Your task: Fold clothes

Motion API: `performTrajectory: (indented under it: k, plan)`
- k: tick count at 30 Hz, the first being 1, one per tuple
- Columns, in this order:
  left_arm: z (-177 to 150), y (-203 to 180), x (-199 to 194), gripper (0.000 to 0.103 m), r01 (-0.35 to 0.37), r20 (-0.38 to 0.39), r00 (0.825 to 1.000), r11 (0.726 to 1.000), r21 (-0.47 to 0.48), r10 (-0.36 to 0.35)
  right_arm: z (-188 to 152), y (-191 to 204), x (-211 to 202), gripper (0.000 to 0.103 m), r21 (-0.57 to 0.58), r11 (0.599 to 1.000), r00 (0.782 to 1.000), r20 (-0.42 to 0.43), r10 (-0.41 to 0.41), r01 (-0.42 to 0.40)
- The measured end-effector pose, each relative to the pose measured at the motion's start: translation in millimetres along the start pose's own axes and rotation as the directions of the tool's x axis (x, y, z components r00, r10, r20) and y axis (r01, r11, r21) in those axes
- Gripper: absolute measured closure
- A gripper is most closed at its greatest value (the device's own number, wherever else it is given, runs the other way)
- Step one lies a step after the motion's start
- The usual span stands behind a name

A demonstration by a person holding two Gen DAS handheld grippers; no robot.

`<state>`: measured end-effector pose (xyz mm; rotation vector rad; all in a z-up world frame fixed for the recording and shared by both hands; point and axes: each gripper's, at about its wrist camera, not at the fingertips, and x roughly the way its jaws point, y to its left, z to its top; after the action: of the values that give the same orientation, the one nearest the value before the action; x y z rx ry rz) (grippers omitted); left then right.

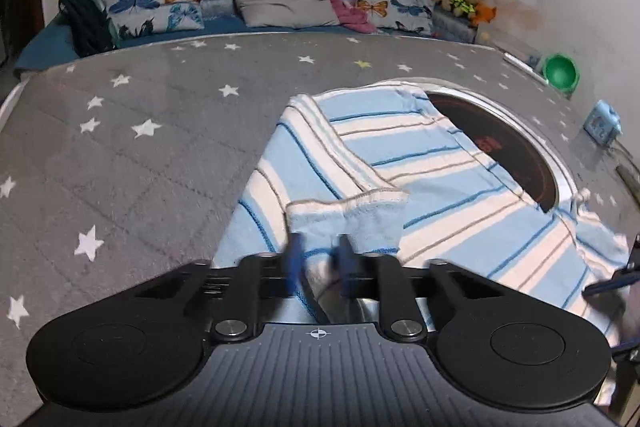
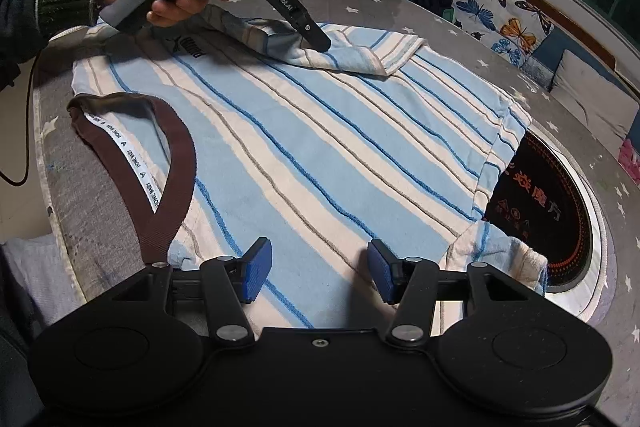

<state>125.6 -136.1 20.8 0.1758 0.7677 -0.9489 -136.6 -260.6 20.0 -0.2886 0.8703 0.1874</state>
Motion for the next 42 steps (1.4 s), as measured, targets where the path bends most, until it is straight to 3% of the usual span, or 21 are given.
performTrajectory:
  k: [6,10,13,14,17,20,23,26,27,28,30,31,34,42]
  plan:
    - [16,33,-28,0.099,-0.143,0.137,0.979,0.987,-0.077,0.153,1,0,1,0.047,0.003,1.000,1.000,-0.001,0.001,-0.001]
    - [30,73,-38,0.099,-0.316,0.202,0.917,0.935,-0.161,0.344,2,1,1,0.047,0.006,1.000,1.000,-0.005,0.001,-0.001]
    - [35,101,-34,0.099,-0.381,0.191,0.885,0.897,-0.223,0.424,3,0,2,0.047,0.008,1.000,1.000,-0.010,0.001,-0.001]
    - [36,108,-30,0.099,-0.424,0.185,0.865,0.878,-0.222,0.466,3,0,2,0.047,0.007,1.000,1.000,-0.011,0.002,-0.002]
    - [34,125,-14,0.099,-0.480,0.126,0.850,0.851,-0.214,0.511,3,-1,3,0.046,0.007,1.000,1.000,-0.016,0.001,-0.001]
    - [29,134,-3,0.099,-0.505,0.066,0.847,0.837,-0.209,0.527,3,-2,3,0.043,0.007,1.000,1.000,-0.019,-0.002,0.002]
    - [27,134,-11,0.097,-0.489,0.075,0.853,0.842,-0.227,0.516,2,-3,4,0.042,0.006,1.000,1.000,-0.021,-0.006,0.006]
    - [26,126,-31,0.087,-0.466,0.106,0.858,0.849,-0.248,0.502,3,-2,3,0.042,0.007,1.000,1.000,-0.019,-0.008,0.008]
    - [25,125,-34,0.084,-0.453,0.113,0.864,0.856,-0.249,0.490,3,-1,2,0.042,0.009,1.000,1.000,-0.013,-0.008,0.008]
    - [23,115,-47,0.083,-0.409,0.137,0.883,0.880,-0.241,0.448,3,0,1,0.042,0.010,1.000,1.000,-0.008,-0.008,0.008]
    - [19,101,-56,0.083,-0.376,0.159,0.897,0.902,-0.214,0.412,3,3,1,0.042,0.010,1.000,1.000,-0.002,-0.007,0.007]
    - [15,88,-62,0.083,-0.334,0.172,0.915,0.924,-0.185,0.365,3,4,2,0.042,0.012,1.000,1.000,0.002,-0.011,0.011]
    - [5,67,-61,0.083,-0.256,0.158,0.947,0.955,-0.148,0.278,3,5,0,0.042,0.031,1.000,1.000,0.012,-0.006,0.006]
    - [-14,61,-16,0.083,-0.303,0.047,0.949,0.944,-0.133,0.311,-13,-3,-9,0.042,0.109,0.993,0.999,0.003,-0.038,0.038]
